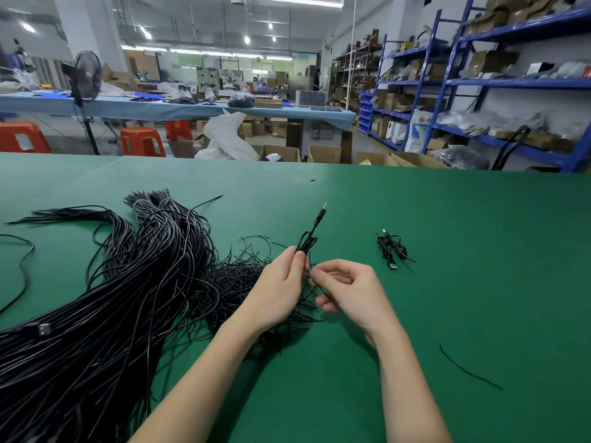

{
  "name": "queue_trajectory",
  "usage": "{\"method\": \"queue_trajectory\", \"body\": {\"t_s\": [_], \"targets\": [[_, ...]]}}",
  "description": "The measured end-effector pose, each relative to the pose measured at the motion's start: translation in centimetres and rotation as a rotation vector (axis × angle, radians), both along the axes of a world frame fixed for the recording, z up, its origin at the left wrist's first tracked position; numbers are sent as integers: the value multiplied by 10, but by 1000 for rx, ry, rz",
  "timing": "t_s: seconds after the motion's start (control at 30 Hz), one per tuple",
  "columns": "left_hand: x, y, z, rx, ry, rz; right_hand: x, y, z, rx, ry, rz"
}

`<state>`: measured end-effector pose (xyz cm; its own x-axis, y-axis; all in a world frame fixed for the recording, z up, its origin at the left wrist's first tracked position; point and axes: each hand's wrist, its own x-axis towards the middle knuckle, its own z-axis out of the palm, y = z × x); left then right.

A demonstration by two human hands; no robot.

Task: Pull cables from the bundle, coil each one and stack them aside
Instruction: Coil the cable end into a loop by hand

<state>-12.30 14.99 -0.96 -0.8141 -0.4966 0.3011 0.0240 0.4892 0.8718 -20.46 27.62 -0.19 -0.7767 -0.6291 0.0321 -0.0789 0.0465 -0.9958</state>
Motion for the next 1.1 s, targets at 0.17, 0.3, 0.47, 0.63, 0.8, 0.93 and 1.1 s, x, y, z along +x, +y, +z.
{"method": "queue_trajectory", "body": {"t_s": [0.17,0.3,0.47,0.63,0.8,0.93,1.1], "targets": [[0,-1,1,19,14,1,-2,2,0,69,53,64],[0,-2,2,25,25,24,-3,8,1,61,12,187],[0,-3,1,41,9,19,-5,15,2,123,35,218],[-1,-4,-2,36,-36,-8,-7,17,9,-30,-27,135],[0,2,-3,-5,-56,-63,1,7,12,-14,3,97],[5,3,2,-102,-90,-118,-1,7,12,-19,-57,6],[7,7,6,-232,-121,-75,-3,6,10,24,-237,-13]]}}
